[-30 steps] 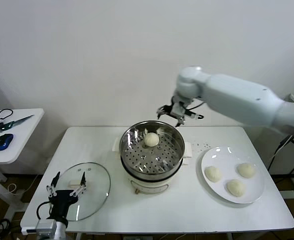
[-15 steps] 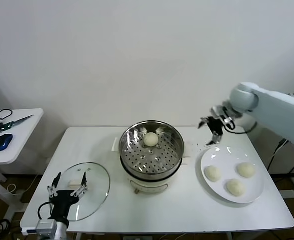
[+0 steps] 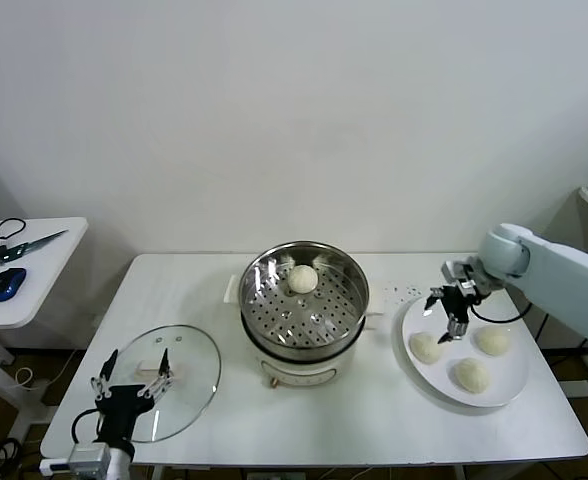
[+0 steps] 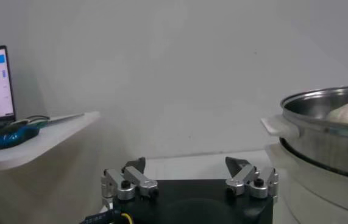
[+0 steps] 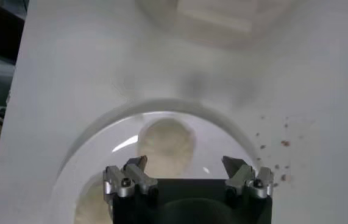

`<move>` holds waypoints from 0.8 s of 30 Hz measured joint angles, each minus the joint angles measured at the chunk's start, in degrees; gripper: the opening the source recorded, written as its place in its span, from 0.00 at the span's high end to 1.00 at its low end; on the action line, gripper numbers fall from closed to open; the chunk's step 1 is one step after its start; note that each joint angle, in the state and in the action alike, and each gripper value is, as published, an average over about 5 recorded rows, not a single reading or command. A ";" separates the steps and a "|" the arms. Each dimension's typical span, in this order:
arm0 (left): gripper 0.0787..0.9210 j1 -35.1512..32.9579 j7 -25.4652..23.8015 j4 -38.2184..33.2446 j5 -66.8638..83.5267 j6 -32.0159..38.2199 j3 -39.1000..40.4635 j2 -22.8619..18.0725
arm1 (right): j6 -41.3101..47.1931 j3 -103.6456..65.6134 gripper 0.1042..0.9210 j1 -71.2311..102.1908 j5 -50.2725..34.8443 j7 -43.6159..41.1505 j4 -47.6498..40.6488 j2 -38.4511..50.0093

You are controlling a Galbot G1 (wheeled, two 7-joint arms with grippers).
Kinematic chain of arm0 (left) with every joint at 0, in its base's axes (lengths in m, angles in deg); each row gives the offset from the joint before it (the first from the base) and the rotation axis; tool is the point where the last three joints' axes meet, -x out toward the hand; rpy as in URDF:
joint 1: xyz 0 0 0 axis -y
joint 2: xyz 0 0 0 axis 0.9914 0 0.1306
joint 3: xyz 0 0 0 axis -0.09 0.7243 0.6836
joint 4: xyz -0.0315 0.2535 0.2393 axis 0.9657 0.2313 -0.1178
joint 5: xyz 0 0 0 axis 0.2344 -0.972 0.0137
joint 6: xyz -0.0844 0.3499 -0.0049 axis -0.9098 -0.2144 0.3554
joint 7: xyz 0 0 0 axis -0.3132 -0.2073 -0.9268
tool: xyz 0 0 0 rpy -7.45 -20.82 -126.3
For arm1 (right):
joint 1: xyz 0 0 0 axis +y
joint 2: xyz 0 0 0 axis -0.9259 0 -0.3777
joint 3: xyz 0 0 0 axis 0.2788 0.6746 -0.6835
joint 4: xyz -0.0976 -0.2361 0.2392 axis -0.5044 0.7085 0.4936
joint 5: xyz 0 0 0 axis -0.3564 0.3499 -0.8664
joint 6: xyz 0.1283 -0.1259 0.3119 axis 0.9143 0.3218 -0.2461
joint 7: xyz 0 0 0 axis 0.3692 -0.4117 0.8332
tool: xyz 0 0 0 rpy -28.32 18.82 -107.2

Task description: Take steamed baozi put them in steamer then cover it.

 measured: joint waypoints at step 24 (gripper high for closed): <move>0.12 -0.57 0.13 0.73 -0.57 0.43 0.24 -0.27 | -0.07 -4.24 0.25 5.75 2.23 0.11 -5.06 -3.44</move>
